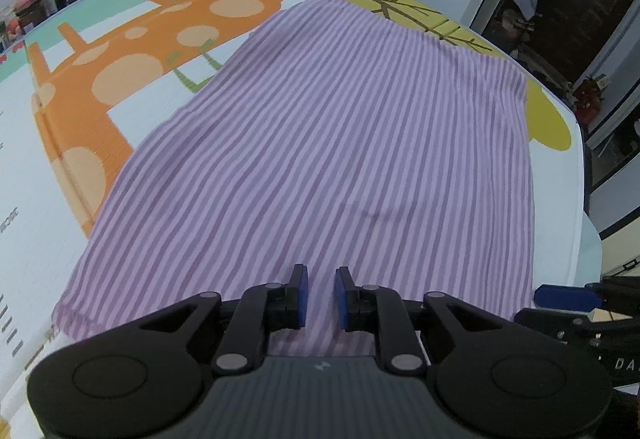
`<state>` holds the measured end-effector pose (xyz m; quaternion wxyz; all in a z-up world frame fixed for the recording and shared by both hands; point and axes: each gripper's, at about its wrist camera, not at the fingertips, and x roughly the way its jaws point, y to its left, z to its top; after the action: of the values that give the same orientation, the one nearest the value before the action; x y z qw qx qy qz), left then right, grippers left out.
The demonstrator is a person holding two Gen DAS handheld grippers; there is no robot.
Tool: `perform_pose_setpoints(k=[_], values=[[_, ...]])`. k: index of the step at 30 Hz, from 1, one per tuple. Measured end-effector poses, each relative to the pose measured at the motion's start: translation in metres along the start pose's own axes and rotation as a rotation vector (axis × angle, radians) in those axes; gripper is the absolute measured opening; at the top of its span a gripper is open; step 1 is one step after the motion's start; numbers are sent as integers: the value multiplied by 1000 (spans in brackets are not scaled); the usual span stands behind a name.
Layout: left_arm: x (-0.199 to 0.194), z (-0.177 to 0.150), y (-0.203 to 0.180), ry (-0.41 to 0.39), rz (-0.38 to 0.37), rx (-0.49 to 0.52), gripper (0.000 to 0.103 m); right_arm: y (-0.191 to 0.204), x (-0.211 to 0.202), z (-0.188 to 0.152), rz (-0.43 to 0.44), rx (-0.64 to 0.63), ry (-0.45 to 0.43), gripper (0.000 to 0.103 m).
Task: Fold clothes
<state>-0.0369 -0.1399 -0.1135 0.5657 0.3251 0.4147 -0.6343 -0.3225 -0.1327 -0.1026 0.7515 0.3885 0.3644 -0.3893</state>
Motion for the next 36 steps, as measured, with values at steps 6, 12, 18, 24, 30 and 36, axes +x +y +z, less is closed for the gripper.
perform_pose_setpoints(k=[6, 12, 18, 24, 30, 36], values=[[-9, -13, 5, 9, 1, -31, 18, -4, -4, -4, 47, 14, 30, 40], [-18, -27, 7, 15, 32, -53, 23, -5, -7, -11, 85, 13, 40, 40], [-24, -36, 7, 9, 41, -76, 23, -3, -7, -17, 93, 31, 14, 40], [-26, -39, 4, 6, 53, -63, 24, 2, 2, -14, 119, 112, -1, 40], [-26, -39, 3, 14, 50, -52, 29, -5, 3, -10, 94, 191, -22, 10], [-26, -41, -5, 39, 19, -27, 37, -12, 0, -6, 80, 205, -35, 4]])
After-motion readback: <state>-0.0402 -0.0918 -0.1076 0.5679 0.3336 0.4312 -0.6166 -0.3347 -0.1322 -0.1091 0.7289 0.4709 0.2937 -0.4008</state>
